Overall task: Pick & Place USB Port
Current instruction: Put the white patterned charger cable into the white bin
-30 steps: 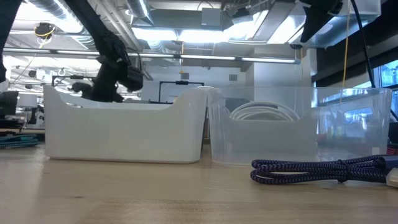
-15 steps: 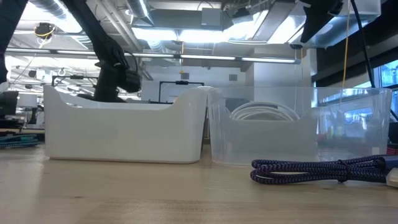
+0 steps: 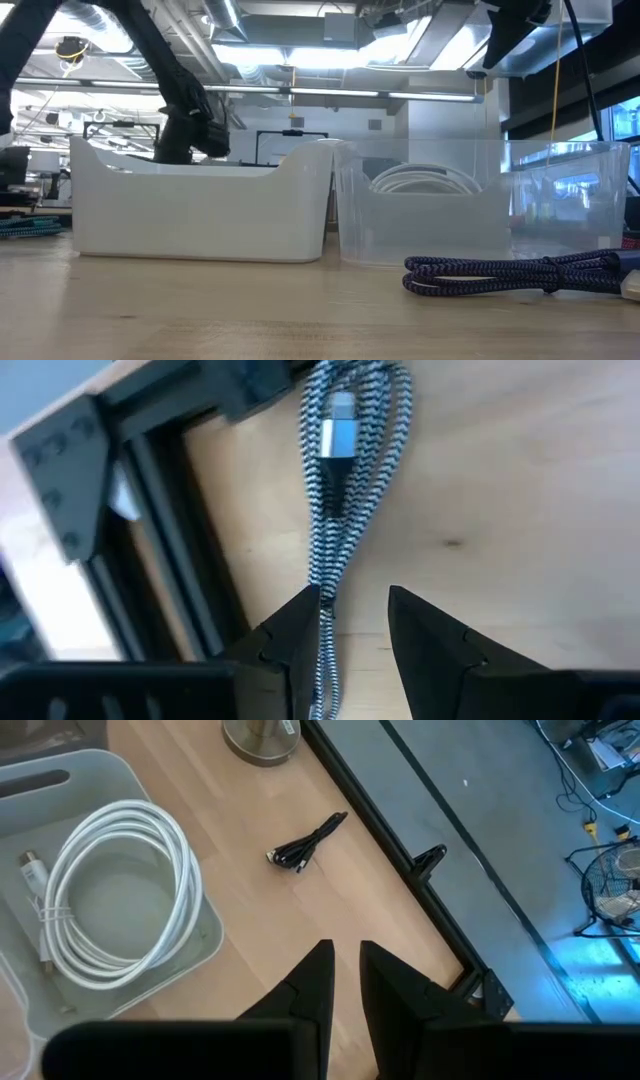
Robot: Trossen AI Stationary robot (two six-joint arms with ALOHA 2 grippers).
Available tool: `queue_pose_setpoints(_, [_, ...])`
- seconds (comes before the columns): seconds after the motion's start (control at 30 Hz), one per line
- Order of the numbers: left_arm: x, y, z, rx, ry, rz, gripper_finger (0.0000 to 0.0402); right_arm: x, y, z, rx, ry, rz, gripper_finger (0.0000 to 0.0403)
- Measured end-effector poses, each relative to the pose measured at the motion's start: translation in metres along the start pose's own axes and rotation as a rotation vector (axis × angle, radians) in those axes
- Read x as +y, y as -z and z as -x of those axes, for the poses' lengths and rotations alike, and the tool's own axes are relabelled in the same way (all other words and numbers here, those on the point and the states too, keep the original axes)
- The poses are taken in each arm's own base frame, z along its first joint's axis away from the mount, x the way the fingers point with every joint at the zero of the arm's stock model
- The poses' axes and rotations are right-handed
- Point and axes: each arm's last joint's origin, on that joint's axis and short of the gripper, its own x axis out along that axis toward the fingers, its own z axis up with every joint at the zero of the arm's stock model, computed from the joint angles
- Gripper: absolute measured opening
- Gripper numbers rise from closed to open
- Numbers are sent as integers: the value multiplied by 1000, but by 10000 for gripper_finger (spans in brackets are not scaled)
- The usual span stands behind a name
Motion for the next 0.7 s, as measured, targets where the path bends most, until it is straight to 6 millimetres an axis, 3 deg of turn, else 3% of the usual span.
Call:
queue_pose_setpoints(0.37, [-33,-14,-23,127,-226,-136,111,0,0,0,3,-6,-4,55])
queue_pose_setpoints(0.47, [-35,-17,-23,137,-207,-162,84,0,0,0,3,-6,2,55])
queue_pose_setpoints(0.57, [-32,-18,-22,134,-185,-168,28,0,0,0,5,-6,5,55])
queue_pose_setpoints(0.7, [-24,-20,-13,100,-142,-142,12,0,1,0,8,-4,7,55])
